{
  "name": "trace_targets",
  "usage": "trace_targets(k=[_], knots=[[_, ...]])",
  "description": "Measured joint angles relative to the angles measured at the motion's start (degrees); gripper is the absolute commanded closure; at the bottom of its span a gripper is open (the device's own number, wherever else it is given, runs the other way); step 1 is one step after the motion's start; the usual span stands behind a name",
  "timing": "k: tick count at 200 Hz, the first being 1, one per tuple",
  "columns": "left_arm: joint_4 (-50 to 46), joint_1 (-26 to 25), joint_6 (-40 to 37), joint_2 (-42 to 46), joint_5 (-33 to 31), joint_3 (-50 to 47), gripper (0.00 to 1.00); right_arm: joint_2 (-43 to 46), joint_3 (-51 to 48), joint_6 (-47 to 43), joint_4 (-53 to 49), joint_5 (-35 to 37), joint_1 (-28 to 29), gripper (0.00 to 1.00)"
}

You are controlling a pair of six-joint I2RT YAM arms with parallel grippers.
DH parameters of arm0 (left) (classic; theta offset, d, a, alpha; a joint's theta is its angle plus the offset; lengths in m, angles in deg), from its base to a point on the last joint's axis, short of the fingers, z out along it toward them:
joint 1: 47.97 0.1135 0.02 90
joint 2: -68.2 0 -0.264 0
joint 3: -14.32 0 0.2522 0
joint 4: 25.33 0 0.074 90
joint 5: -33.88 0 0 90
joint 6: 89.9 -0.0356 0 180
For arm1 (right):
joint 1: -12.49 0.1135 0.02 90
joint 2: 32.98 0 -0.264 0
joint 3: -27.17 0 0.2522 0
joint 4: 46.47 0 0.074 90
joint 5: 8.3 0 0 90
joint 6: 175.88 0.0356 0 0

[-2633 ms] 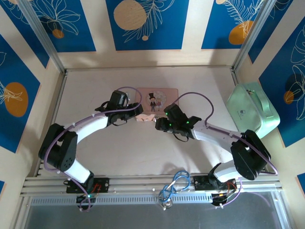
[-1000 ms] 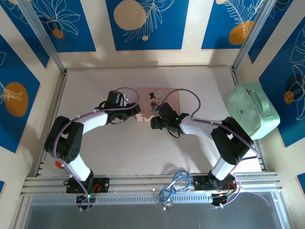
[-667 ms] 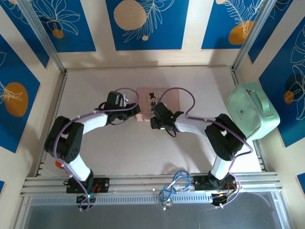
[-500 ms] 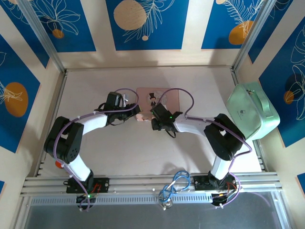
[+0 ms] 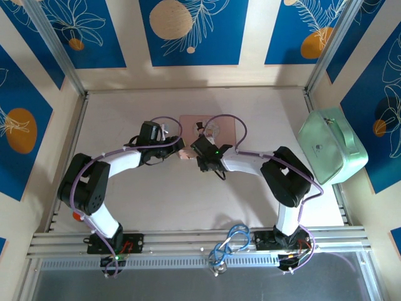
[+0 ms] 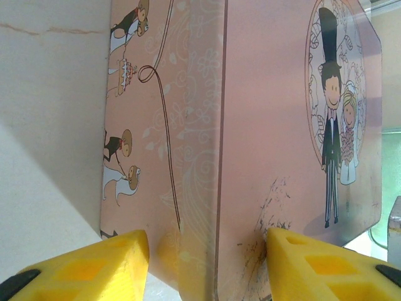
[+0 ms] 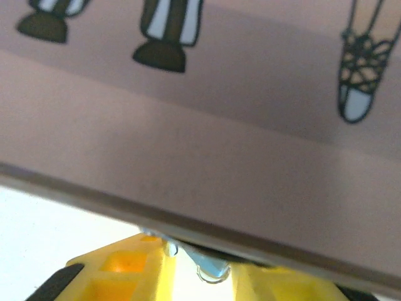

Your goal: Unlock the padlock with the key

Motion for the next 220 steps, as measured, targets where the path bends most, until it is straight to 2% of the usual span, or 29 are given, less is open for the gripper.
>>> trace_targets(k=[76, 104, 120, 153, 179, 200, 220], knots=[[1.1, 0.2, 0.4, 0.3, 0.0, -0.8, 0.51, -3.6, 6.3, 0.9, -8.0, 6.3, 2.1, 0.88], [1.9, 0.2, 0.8, 0.3, 0.0, -1.2, 0.51, -5.4, 9.0, 1.8, -12.1, 9.3, 3.0, 0.9], [2.0, 0.2, 0.9, 0.3, 0.0, -1.3, 0.51, -6.1, 9.8, 1.8, -13.1, 10.4, 3.4, 0.88], [2.0, 0.2, 1.3, 0.3, 0.0, -1.3, 0.51, -6.1, 9.8, 1.4, -12.8, 10.0, 3.8, 0.69], [1.8, 0.2, 1.3, 0.4, 0.0, -1.3, 0.51, -4.2, 7.3, 0.5, -10.3, 7.2, 4.9, 0.65], [1.2, 0.2, 1.3, 0.7, 0.0, -1.2, 0.51, 1.0, 3.0, 0.7, -7.7, 4.5, 5.1, 0.65], [0.0, 0.2, 1.2, 0.9, 0.0, -0.8, 0.51, 8.2, -2.1, 1.4, -3.2, 0.9, 4.0, 0.74]])
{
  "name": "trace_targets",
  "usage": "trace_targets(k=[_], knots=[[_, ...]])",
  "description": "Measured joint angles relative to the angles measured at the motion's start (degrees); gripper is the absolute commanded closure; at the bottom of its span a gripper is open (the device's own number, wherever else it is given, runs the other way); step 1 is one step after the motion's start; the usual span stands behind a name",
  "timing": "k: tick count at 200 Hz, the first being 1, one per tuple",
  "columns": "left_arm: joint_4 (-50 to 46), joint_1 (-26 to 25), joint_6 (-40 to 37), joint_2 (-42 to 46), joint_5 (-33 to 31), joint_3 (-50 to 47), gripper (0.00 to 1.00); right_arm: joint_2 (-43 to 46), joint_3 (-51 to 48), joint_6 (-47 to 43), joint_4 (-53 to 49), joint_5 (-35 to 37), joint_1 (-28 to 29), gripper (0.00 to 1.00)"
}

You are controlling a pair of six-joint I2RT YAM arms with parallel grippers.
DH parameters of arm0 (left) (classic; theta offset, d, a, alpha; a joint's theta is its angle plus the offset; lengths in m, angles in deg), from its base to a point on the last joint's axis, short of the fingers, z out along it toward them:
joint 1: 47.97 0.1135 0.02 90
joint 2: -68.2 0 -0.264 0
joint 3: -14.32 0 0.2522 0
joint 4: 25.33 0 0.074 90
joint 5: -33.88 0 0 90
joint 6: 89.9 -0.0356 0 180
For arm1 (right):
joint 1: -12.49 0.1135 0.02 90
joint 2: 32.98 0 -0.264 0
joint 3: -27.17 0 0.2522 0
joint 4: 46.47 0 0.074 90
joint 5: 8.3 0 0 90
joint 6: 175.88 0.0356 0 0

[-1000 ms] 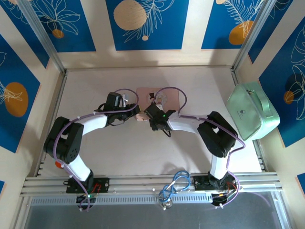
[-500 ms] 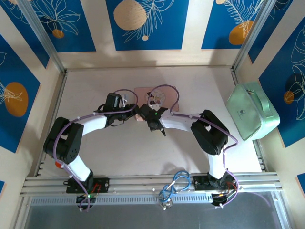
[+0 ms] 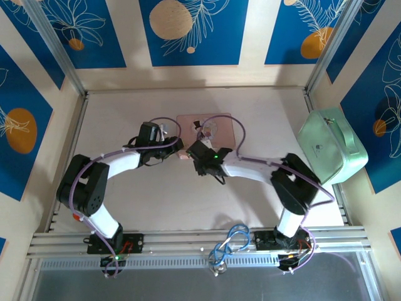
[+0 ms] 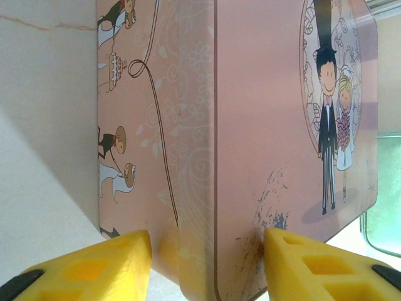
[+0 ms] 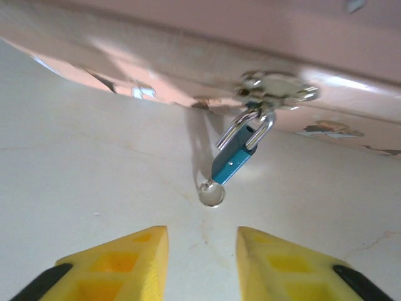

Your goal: Unlock the padlock with the key

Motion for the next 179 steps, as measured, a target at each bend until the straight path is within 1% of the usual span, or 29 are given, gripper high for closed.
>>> trace_targets(k=[8, 24, 51, 64, 111, 179], knots=[[-0.6, 0.0, 0.0, 0.1, 0.0, 0.2, 0.51, 2.9, -2.3, 0.6, 2.3, -1.6, -1.2, 0.79], [-2.0, 0.0, -0.2, 0.1, 0.0, 0.9, 0.52, 7.2, -6.4, 2.7, 6.4, -5.4, -4.6, 0.86], [-4.5, 0.1, -1.4, 0.1, 0.0, 2.2, 0.52, 7.9, -10.3, 5.4, 11.3, -11.2, -11.5, 0.89], [-5.6, 0.1, -1.6, 0.1, 0.0, 2.6, 0.52, 7.2, -11.3, 6.1, 12.3, -13.4, -13.4, 0.9], [-8.3, 0.3, -3.0, 0.0, 0.0, 3.9, 0.52, 2.8, -10.7, 7.0, 14.3, -17.9, -13.7, 0.94], [-8.8, 0.3, -3.0, 0.0, 0.1, 4.1, 0.54, -0.7, -7.3, 6.5, 14.3, -18.3, -13.3, 0.98]])
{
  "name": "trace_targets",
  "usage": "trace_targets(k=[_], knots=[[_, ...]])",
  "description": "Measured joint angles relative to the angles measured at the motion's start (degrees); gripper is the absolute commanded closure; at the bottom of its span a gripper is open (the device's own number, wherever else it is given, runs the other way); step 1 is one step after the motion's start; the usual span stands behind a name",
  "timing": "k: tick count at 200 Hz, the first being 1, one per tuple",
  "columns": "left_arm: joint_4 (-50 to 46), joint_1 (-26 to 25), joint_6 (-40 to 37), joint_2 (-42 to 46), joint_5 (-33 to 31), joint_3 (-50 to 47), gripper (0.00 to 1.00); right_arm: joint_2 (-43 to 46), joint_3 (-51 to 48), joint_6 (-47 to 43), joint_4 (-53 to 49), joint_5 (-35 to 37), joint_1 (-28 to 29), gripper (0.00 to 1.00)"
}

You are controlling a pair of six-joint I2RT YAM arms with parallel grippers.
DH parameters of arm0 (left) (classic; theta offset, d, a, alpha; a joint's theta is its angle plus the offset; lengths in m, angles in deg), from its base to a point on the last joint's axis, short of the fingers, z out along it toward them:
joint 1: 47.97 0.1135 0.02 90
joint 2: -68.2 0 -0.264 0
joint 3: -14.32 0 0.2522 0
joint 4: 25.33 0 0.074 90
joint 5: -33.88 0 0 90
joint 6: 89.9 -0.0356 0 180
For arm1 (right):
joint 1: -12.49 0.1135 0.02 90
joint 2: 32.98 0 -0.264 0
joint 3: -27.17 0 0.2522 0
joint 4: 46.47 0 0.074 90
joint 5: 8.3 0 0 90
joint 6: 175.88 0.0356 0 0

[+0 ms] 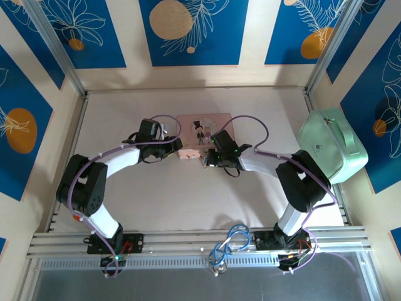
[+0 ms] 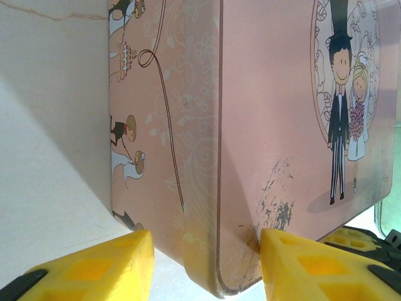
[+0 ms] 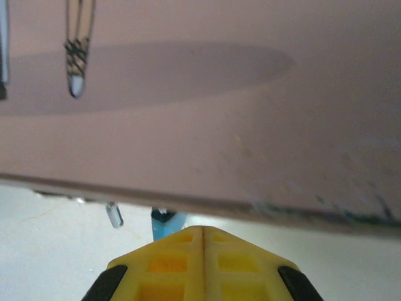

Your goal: Unlock the padlock with the key

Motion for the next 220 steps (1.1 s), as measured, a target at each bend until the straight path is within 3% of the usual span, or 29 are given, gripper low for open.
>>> trace_targets(k=[123, 145, 181, 220], knots=[[0.4, 0.1, 0.0, -0.2, 0.8, 0.0, 0.56, -5.1, 6.1, -1.8, -2.5, 2.0, 3.1, 0.98], [0.4, 0.1, 0.0, -0.2, 1.0, 0.0, 0.56, -5.4, 7.5, -2.5, -4.1, 3.4, 4.1, 0.9], [0.4, 0.1, 0.0, -0.2, 1.0, 0.0, 0.56, -5.3, 8.0, -3.9, -4.9, 5.7, 6.4, 0.66], [0.4, 0.1, 0.0, -0.2, 1.0, 0.0, 0.57, 1.2, 2.3, -3.1, -3.5, 6.2, 7.4, 0.56]])
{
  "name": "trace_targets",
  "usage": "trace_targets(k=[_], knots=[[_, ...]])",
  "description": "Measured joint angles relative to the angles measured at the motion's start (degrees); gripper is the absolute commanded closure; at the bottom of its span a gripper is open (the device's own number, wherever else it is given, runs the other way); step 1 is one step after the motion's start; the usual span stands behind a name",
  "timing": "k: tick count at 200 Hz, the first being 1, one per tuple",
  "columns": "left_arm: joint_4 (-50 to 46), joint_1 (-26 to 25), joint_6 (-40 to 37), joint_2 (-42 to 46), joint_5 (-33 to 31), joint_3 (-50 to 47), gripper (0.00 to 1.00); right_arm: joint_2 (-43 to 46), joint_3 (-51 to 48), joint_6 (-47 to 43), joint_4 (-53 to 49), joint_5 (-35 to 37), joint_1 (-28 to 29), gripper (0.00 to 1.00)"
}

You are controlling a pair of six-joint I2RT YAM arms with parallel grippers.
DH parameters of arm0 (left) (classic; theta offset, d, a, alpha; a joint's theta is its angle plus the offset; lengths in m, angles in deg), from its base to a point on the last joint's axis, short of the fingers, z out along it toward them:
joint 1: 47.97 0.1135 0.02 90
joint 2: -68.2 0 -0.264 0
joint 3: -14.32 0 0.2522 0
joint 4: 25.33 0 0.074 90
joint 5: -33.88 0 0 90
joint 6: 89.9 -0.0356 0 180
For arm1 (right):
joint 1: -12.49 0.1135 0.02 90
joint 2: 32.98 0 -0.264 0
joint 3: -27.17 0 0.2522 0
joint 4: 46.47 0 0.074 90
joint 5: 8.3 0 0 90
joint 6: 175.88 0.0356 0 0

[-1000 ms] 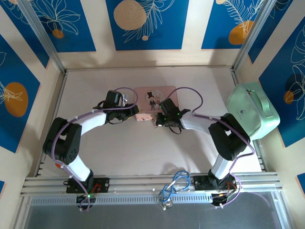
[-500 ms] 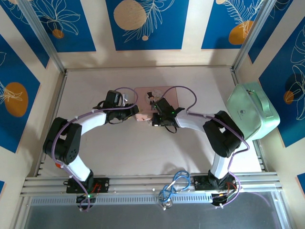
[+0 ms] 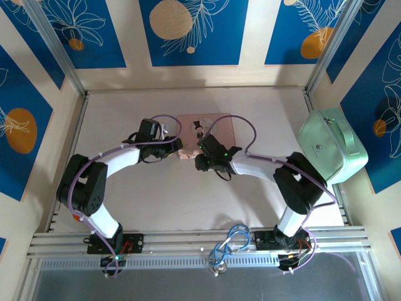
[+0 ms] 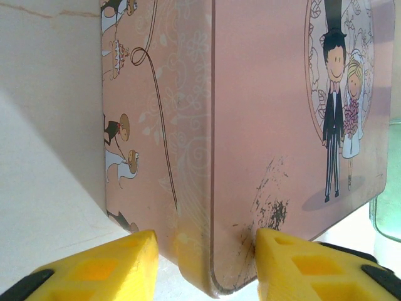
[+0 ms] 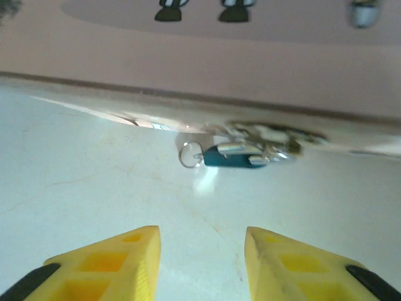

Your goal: Unlock the padlock with the key

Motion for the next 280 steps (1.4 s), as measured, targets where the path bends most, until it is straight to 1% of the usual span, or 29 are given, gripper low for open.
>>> trace_targets(k=[22, 46, 68, 90, 107, 127, 165, 227, 253, 280], knots=[[0.0, 0.0, 0.0, 0.0, 0.0, 0.0, 0.57, 4.9, -4.1, 1.4, 2.0, -0.1, -1.0, 0.53], [0.0, 0.0, 0.0, 0.0, 0.0, 0.0, 0.57, 8.8, -7.8, 3.5, 4.5, -0.5, -2.0, 0.52], [0.0, 0.0, 0.0, 0.0, 0.0, 0.0, 0.57, 9.2, -9.4, 5.1, 5.9, -0.8, -2.7, 0.51], [0.0, 0.0, 0.0, 0.0, 0.0, 0.0, 0.57, 9.1, -11.0, 6.0, 8.0, -0.5, -2.9, 0.46], [0.0, 0.0, 0.0, 0.0, 0.0, 0.0, 0.57, 9.2, -13.8, 6.3, 12.3, 1.3, -2.4, 0.42], [0.0, 0.0, 0.0, 0.0, 0.0, 0.0, 0.57, 8.9, -16.4, 6.4, 14.4, 2.2, -1.9, 0.42], [0.0, 0.0, 0.0, 0.0, 0.1, 0.0, 0.57, 5.7, -15.1, 5.9, 15.4, 2.1, -2.1, 0.43], [0.0, 0.1, 0.0, 0.0, 0.2, 0.0, 0.57, 5.4, -14.7, 5.2, 15.9, 1.3, -2.1, 0.45], [-0.1, 0.1, 0.0, 0.0, 0.2, 0.0, 0.52, 5.8, -14.7, 5.2, 15.9, 1.2, -2.1, 0.46], [-0.8, 0.1, -0.7, 0.0, 0.2, 0.0, 0.48, 8.2, -14.8, 4.8, 16.2, 0.3, -2.1, 0.47]])
